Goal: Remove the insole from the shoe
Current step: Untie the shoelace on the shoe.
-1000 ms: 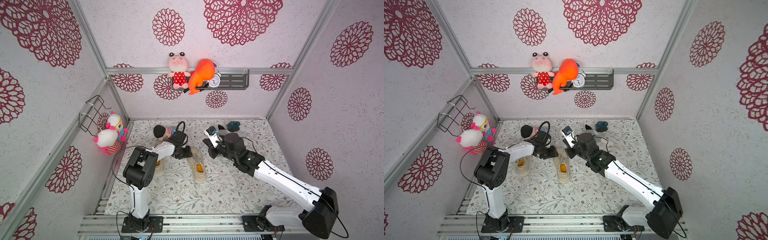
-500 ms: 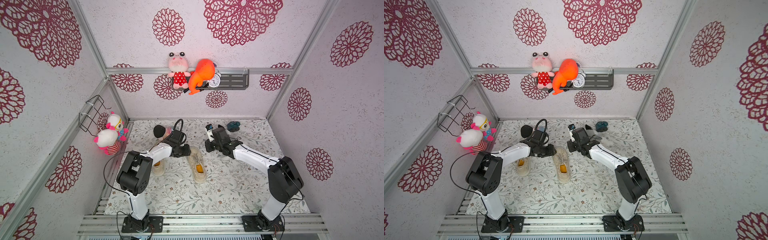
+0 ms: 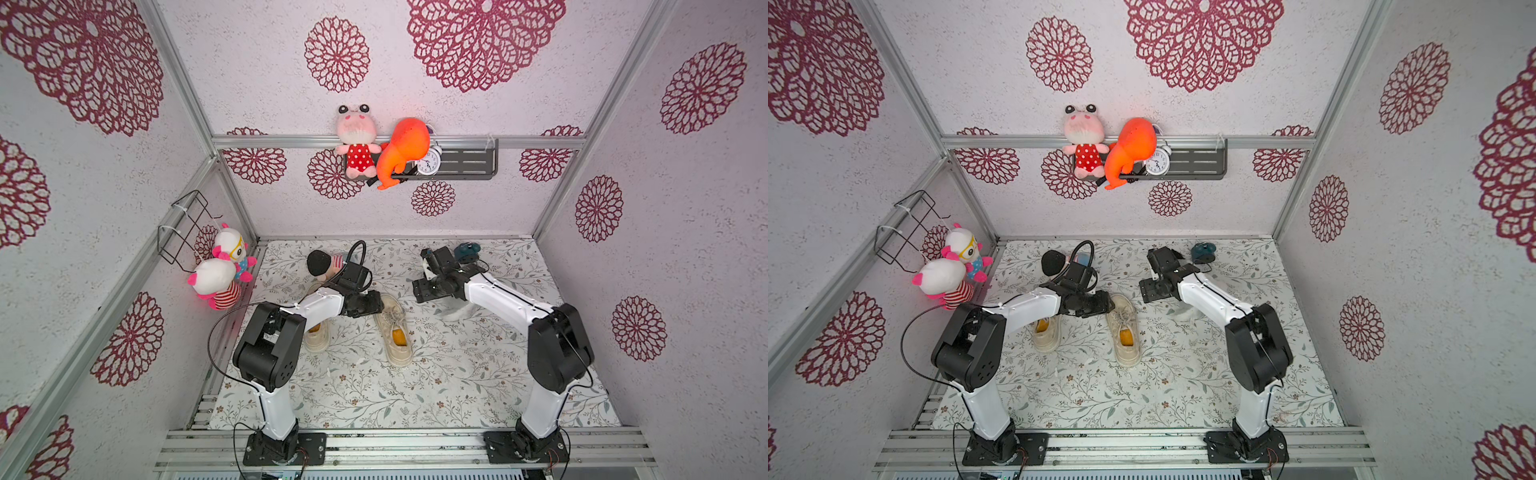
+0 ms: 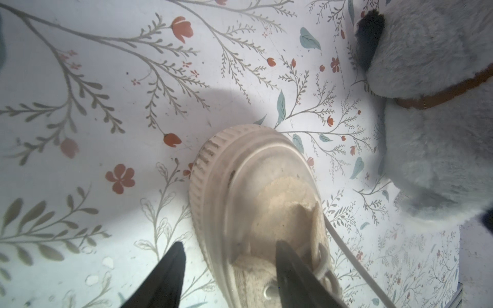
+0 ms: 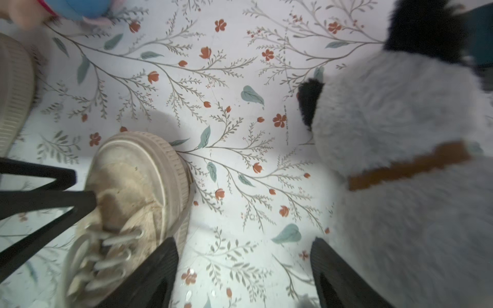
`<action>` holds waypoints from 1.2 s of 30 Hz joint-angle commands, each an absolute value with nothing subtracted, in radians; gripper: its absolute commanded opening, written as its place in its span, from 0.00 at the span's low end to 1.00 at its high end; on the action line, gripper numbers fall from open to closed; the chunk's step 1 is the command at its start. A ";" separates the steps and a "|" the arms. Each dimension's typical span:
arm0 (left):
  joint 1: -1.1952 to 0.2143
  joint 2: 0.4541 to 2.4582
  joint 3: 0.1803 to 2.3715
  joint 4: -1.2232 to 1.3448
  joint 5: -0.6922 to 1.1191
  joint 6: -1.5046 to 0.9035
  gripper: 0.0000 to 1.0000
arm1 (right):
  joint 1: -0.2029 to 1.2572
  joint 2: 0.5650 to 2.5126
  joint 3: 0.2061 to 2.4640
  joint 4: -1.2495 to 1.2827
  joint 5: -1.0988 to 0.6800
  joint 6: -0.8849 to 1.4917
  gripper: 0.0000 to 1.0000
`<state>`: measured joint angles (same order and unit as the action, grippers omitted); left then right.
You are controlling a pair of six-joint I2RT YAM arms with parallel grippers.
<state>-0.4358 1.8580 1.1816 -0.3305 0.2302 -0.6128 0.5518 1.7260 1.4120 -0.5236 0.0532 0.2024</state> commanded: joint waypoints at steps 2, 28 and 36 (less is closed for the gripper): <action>-0.433 1.871 1.186 -0.297 0.253 -0.623 0.56 | 0.542 1.516 1.311 -0.600 -0.153 0.148 0.73; -0.434 1.910 1.192 -0.317 0.255 -0.618 0.48 | 0.630 1.597 1.068 -0.191 -0.458 0.280 0.35; -0.433 1.920 1.192 -0.325 0.246 -0.617 0.46 | 0.630 1.594 1.064 -0.192 -0.421 0.298 0.05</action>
<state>-0.4358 1.8992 1.1828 -0.3130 0.2565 -0.6182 0.6292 1.6043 1.0435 -0.2031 -0.4389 0.2920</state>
